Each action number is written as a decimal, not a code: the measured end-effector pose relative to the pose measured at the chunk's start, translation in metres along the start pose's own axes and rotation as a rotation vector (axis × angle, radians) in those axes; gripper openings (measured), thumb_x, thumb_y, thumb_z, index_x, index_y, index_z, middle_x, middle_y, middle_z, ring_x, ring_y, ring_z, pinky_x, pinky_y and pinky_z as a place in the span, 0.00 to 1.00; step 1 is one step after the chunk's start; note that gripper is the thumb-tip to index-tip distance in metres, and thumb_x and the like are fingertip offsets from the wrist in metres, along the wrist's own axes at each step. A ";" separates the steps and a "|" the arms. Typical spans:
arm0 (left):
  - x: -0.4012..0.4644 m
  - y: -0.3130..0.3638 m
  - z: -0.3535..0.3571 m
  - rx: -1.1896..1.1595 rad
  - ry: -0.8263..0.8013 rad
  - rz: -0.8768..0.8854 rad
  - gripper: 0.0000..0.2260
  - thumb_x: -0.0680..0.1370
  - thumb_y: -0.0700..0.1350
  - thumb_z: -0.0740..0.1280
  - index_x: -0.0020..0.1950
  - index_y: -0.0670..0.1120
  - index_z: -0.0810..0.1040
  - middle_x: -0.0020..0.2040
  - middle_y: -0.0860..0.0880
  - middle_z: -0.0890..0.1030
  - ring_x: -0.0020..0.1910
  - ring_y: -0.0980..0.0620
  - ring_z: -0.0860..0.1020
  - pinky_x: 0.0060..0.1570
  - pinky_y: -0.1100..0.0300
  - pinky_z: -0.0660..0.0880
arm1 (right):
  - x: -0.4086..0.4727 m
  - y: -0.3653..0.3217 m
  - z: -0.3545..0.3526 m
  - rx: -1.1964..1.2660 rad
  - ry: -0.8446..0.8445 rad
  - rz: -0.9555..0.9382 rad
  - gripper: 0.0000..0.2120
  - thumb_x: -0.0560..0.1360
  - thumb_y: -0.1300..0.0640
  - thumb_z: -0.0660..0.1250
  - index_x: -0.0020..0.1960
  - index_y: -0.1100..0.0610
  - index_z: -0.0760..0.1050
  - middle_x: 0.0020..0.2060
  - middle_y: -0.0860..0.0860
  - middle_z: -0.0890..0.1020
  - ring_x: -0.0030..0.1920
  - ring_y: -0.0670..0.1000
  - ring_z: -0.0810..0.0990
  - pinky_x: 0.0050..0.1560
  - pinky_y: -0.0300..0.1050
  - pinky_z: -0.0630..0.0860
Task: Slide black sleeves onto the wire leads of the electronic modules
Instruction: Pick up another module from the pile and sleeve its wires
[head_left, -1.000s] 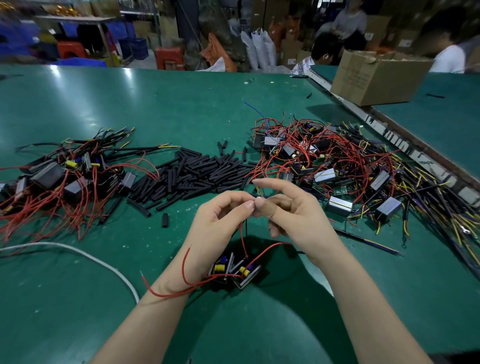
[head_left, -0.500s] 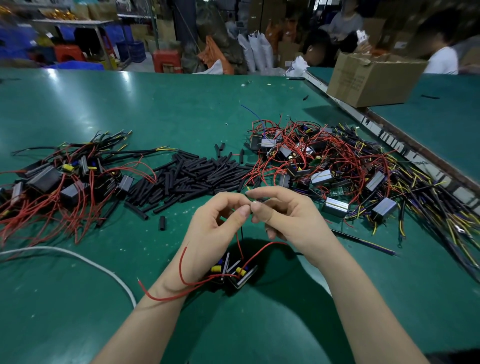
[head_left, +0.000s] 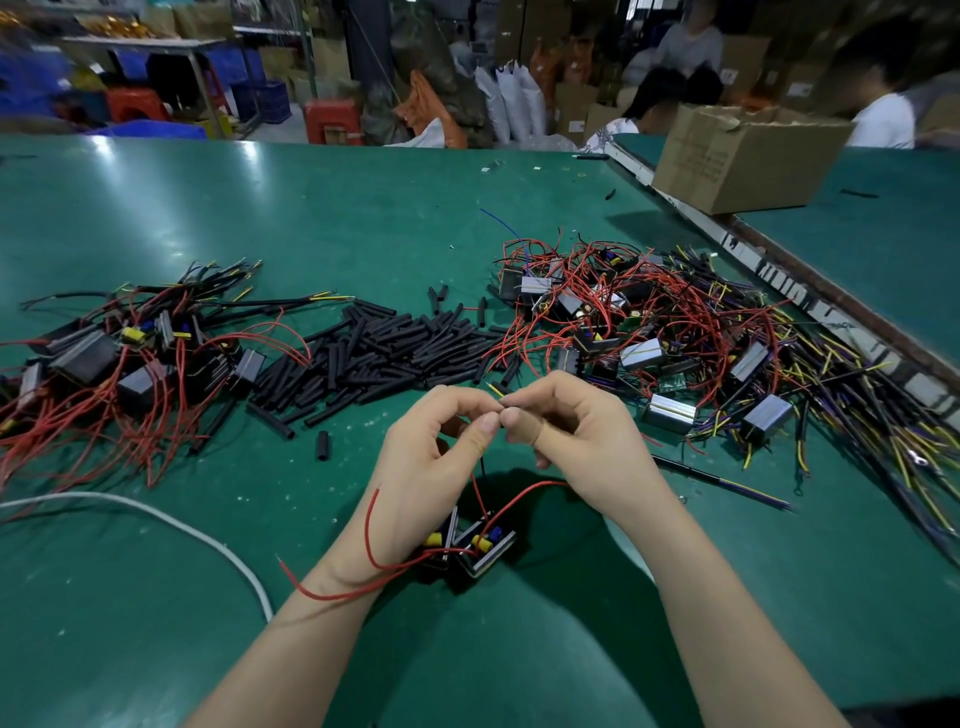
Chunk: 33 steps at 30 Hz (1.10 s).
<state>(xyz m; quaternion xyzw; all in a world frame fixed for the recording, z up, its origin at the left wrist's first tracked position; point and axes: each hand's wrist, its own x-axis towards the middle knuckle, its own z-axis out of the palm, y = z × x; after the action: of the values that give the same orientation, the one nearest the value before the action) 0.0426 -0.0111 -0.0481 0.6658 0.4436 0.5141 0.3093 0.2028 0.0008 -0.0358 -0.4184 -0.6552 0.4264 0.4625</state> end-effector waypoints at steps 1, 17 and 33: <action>0.000 0.000 0.000 -0.009 0.003 -0.013 0.07 0.77 0.40 0.67 0.45 0.53 0.78 0.41 0.56 0.79 0.41 0.62 0.74 0.46 0.66 0.69 | 0.000 0.000 0.000 0.007 0.002 -0.005 0.03 0.71 0.51 0.71 0.44 0.46 0.80 0.33 0.48 0.81 0.32 0.43 0.76 0.31 0.38 0.74; -0.001 0.006 0.003 0.129 0.053 0.023 0.04 0.78 0.44 0.67 0.49 0.53 0.80 0.42 0.58 0.82 0.41 0.62 0.76 0.44 0.66 0.72 | -0.001 0.000 0.002 -0.156 0.030 -0.020 0.15 0.73 0.56 0.72 0.56 0.45 0.73 0.36 0.49 0.83 0.32 0.44 0.77 0.39 0.38 0.75; 0.003 0.009 0.004 -0.383 0.054 -0.326 0.06 0.80 0.36 0.61 0.45 0.44 0.74 0.33 0.57 0.78 0.35 0.64 0.76 0.41 0.72 0.71 | -0.001 0.002 0.010 -0.132 -0.012 -0.073 0.15 0.78 0.61 0.65 0.58 0.42 0.70 0.40 0.45 0.84 0.37 0.44 0.79 0.43 0.39 0.76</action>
<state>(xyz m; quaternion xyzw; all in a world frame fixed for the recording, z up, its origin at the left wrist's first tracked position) 0.0493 -0.0116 -0.0399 0.5007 0.4476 0.5496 0.4969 0.1937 -0.0016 -0.0398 -0.4213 -0.6996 0.3674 0.4452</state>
